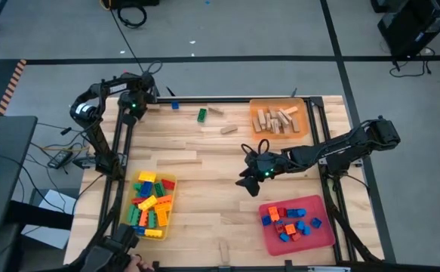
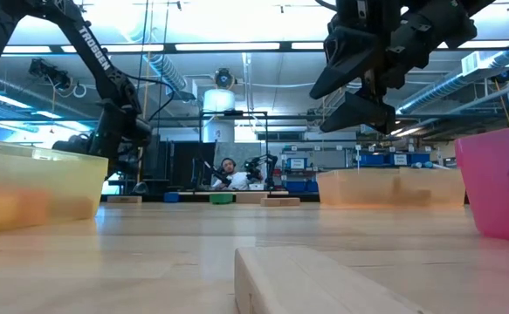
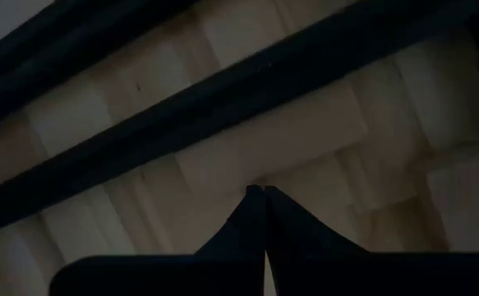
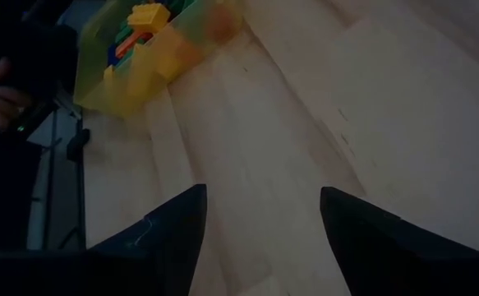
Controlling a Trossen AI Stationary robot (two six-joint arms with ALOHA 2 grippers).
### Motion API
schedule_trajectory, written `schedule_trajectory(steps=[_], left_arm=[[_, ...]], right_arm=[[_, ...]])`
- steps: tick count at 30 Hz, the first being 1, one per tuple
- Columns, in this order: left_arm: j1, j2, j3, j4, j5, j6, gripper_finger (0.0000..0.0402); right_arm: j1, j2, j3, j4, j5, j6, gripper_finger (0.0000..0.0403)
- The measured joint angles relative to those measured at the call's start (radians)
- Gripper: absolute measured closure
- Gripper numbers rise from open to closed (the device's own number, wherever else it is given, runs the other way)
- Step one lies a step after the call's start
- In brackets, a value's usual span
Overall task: Sort blocks by size
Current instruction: Put the brown block into the orange bin
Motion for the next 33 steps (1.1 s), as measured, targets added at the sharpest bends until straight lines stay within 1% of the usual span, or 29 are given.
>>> schedule_trajectory(steps=[3, 6, 10, 12, 17, 21, 24, 26, 28, 30, 33], left_arm=[[-0.012, 0.000, 0.000, -0.008, 0.008, 0.048, 0.0394], [-0.037, 0.000, -0.001, -0.020, 0.017, 0.134, 0.0394], [-0.076, 0.000, -0.001, -0.018, 0.101, 0.318, 0.0394], [-0.100, -0.003, 0.000, -0.028, 0.124, 0.375, 0.0394], [-0.231, -0.042, 0.001, -0.009, 0.100, 0.394, 0.0394], [-0.372, -0.077, 0.001, 0.111, 0.070, 0.460, 0.0394], [-0.479, -0.100, 0.002, 0.252, 0.075, 0.597, 0.0394], [-0.534, -0.106, 0.002, 0.355, 0.081, 0.744, 0.0394], [-0.566, -0.109, 0.005, 0.423, 0.088, 0.874, 0.0394], [-0.583, -0.109, 0.029, 0.450, 0.101, 0.974, 0.0394], [-0.592, -0.110, 0.087, 0.425, 0.132, 1.129, 0.0394]], right_arm=[[0.000, 0.000, 0.000, 0.000, -0.007, 0.000, 0.0151], [0.000, 0.000, 0.000, 0.000, -0.007, 0.000, 0.0149], [-0.007, 0.000, 0.000, 0.000, 0.012, -0.012, 0.0147], [-0.009, 0.000, 0.000, 0.001, 0.020, -0.020, 0.0148], [-0.008, 0.000, 0.000, 0.002, 0.021, -0.024, 0.0150], [-0.004, 0.000, 0.000, 0.002, 0.021, -0.028, 0.0147], [0.006, 0.000, 0.000, 0.002, 0.023, -0.029, 0.0147], [0.014, 0.000, 0.000, 0.003, 0.023, -0.028, 0.0148], [0.022, 0.000, 0.000, 0.003, 0.023, -0.028, 0.0149], [0.028, 0.000, 0.000, 0.002, 0.023, -0.028, 0.0149], [0.030, 0.000, 0.000, 0.002, 0.027, -0.027, 0.0146]])
